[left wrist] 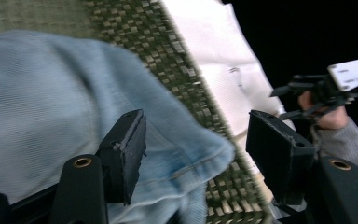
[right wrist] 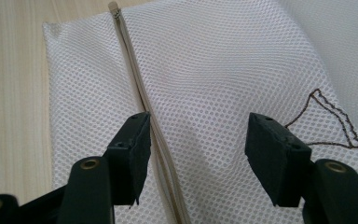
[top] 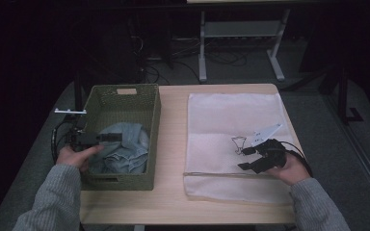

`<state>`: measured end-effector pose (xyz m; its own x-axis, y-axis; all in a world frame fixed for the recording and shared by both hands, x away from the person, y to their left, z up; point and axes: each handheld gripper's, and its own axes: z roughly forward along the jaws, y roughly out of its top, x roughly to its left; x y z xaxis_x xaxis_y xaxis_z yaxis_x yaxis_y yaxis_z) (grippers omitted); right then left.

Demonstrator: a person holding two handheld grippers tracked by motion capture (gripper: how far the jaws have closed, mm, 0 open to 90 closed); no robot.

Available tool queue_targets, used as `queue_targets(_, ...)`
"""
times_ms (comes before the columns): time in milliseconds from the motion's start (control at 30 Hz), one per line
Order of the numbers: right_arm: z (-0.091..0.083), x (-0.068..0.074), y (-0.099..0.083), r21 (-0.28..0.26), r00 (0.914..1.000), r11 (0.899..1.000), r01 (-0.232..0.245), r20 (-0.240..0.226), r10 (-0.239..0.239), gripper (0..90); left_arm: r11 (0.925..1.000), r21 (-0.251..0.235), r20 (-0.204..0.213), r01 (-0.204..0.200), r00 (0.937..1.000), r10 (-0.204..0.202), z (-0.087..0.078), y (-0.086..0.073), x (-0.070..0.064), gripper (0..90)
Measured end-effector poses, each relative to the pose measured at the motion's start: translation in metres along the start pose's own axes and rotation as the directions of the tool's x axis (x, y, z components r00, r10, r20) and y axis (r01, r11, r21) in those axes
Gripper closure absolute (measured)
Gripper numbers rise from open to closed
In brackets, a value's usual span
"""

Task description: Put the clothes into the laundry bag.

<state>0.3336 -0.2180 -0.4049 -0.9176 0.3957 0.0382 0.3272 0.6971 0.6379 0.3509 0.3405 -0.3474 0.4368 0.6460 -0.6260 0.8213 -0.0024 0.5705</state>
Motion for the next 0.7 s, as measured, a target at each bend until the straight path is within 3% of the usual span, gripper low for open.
queue_targets(100,0.000,0.000,0.000,-0.001,1.0000,1.000,-0.002,-0.001,0.002,39.7,0.9998,0.020,-0.058,0.000,0.9983,0.001,-0.003,0.001,0.007,35.0)
queue_targets(200,0.000,0.000,0.000,-0.001,1.0000,1.000,-0.002,-0.002,0.002,39.5,0.9995,0.033,-0.128,-0.003,0.9918,0.007,-0.004,0.002,0.012,32.7)
queue_targets(300,0.000,0.000,0.000,0.000,1.0000,1.000,-0.001,-0.005,0.001,39.4,0.9991,0.037,-0.225,-0.019,0.9739,0.027,-0.006,0.006,0.014,29.9)
queue_targets(433,0.000,0.000,0.000,-0.001,1.0000,1.000,-0.002,-0.008,0.002,39.4,0.9961,0.087,-0.314,-0.015,0.9486,0.041,-0.002,0.009,0.018,27.4)
queue_targets(600,0.000,0.001,-0.001,-0.001,0.9999,1.000,-0.005,-0.012,0.005,39.5,0.9865,0.163,-0.367,-0.004,0.9280,0.065,0.013,0.010,0.020,27.5)
queue_targets(633,0.001,0.001,-0.001,0.000,0.9999,1.000,-0.002,-0.013,0.002,39.5,0.9822,0.188,-0.376,-0.001,0.9239,0.073,0.017,0.010,0.021,27.4)
queue_targets(700,0.001,0.001,-0.002,0.000,0.9999,1.000,-0.003,-0.015,0.003,39.6,0.9693,0.245,-0.377,0.018,0.9231,0.078,0.027,0.011,0.022,25.7)
